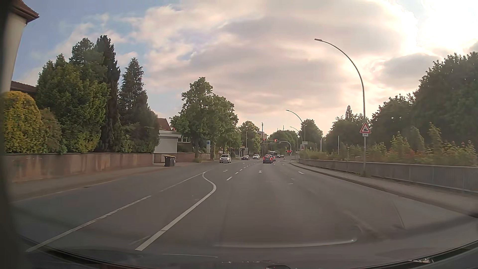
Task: Follow the waypoints while adhering to traffic rules and regulations
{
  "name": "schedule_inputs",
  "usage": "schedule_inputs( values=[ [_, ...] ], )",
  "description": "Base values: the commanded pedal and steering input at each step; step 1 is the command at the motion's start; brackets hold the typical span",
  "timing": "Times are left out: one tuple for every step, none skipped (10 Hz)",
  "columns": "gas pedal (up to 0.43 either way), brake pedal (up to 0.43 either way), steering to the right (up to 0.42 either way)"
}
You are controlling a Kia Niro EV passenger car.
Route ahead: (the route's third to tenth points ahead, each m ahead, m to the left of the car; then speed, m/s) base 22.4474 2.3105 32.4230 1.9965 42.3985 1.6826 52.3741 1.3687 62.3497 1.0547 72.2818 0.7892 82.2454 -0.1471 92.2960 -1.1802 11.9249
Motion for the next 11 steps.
schedule_inputs(
  values=[
    [0.0, 0.0, 0.002],
    [0.0, 0.0, 0.004],
    [0.0, 0.0, 0.004],
    [0.0, 0.0, 0.005],
    [0.0, 0.0, 0.005],
    [0.0, 0.0, 0.005],
    [0.0, 0.0, 0.005],
    [0.0, 0.0, 0.005],
    [0.0, 0.0, 0.005],
    [0.0, 0.0, 0.005],
    [0.0, 0.0, 0.006]
  ],
)
